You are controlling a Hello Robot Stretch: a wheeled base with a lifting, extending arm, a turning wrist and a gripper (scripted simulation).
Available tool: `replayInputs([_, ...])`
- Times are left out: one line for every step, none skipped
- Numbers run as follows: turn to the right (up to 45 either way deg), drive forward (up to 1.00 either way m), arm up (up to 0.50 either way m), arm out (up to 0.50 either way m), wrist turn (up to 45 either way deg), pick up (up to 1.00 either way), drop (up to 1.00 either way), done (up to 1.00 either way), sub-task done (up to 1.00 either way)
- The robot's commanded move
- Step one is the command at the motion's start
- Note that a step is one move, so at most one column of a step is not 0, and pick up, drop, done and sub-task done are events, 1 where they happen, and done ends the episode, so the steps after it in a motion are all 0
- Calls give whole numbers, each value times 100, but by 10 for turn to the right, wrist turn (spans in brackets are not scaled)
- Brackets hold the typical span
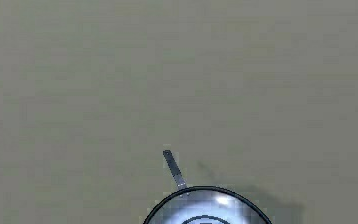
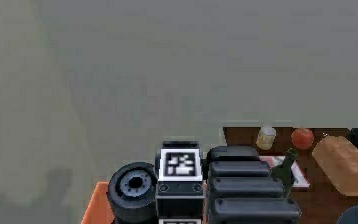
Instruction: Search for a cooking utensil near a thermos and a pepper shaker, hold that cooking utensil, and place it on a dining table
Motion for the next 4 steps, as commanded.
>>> replayInputs([0, 5, 0, 0, 0, 0, 0, 0, 0])
replayInputs([450, 0, 0, 0, 0, 0, 0, 0, 0])
replayInputs([450, 0, 0, 0, 0, 0, 0, 0, 0])
replayInputs([0, 25, 0, 0, 0, 0, 0, 0, 0])
